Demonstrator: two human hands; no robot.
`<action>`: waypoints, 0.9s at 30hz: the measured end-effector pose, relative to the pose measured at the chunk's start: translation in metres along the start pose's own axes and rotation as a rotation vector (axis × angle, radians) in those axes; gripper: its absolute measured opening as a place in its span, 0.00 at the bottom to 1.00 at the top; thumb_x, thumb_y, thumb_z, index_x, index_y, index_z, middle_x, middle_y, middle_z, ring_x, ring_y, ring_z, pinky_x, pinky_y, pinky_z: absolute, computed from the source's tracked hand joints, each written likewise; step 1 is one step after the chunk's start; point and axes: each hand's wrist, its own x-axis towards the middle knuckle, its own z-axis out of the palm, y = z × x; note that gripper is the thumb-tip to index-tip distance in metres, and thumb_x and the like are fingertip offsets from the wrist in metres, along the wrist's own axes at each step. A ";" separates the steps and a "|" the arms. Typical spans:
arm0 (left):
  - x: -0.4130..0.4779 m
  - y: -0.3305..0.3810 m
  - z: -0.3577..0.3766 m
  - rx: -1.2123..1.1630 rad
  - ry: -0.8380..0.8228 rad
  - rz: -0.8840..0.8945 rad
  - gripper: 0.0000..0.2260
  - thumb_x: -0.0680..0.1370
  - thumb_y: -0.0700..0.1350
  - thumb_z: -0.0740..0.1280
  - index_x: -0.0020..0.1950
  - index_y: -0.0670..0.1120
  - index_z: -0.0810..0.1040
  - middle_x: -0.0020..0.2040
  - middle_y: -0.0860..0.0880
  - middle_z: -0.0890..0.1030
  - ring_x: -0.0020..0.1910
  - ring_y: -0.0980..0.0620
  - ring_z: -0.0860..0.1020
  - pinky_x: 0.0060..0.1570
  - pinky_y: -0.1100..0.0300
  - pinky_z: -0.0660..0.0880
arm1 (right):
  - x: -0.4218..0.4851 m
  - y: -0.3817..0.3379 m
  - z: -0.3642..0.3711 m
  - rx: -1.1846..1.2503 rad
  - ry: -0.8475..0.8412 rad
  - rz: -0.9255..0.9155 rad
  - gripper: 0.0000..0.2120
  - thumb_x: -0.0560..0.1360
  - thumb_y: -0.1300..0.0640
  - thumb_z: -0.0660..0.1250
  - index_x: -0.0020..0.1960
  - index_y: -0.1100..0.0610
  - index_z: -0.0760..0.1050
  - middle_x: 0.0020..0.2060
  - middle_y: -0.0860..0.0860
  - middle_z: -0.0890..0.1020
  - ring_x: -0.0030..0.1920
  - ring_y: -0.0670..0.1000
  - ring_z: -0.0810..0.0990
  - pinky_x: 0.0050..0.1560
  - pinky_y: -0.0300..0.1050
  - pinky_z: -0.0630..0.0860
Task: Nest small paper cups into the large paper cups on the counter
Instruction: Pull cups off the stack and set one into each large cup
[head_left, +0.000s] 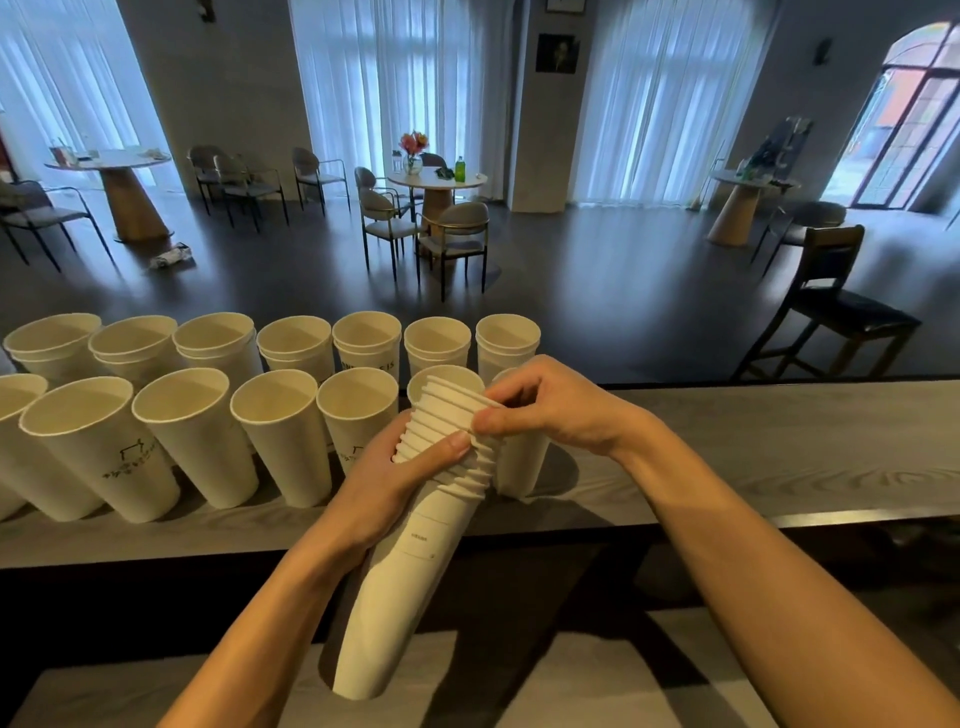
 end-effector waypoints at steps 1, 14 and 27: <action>0.000 -0.002 0.001 0.001 -0.018 -0.001 0.23 0.72 0.49 0.75 0.66 0.52 0.76 0.58 0.59 0.85 0.59 0.59 0.82 0.51 0.71 0.77 | -0.003 0.001 -0.002 -0.004 0.001 0.018 0.08 0.74 0.59 0.72 0.49 0.64 0.84 0.40 0.50 0.83 0.45 0.47 0.79 0.47 0.37 0.75; -0.008 -0.001 0.021 0.099 0.137 -0.038 0.23 0.68 0.59 0.73 0.61 0.57 0.77 0.53 0.59 0.86 0.51 0.65 0.83 0.46 0.71 0.74 | -0.014 -0.014 -0.016 -0.178 0.335 0.001 0.07 0.79 0.52 0.65 0.46 0.52 0.79 0.38 0.43 0.80 0.41 0.42 0.80 0.43 0.37 0.75; -0.013 -0.005 0.020 0.146 0.237 -0.077 0.31 0.66 0.67 0.75 0.63 0.54 0.77 0.54 0.57 0.84 0.51 0.62 0.82 0.48 0.64 0.73 | -0.031 -0.012 -0.042 -0.601 0.951 -0.316 0.12 0.78 0.50 0.64 0.47 0.59 0.78 0.39 0.45 0.75 0.38 0.44 0.73 0.36 0.24 0.65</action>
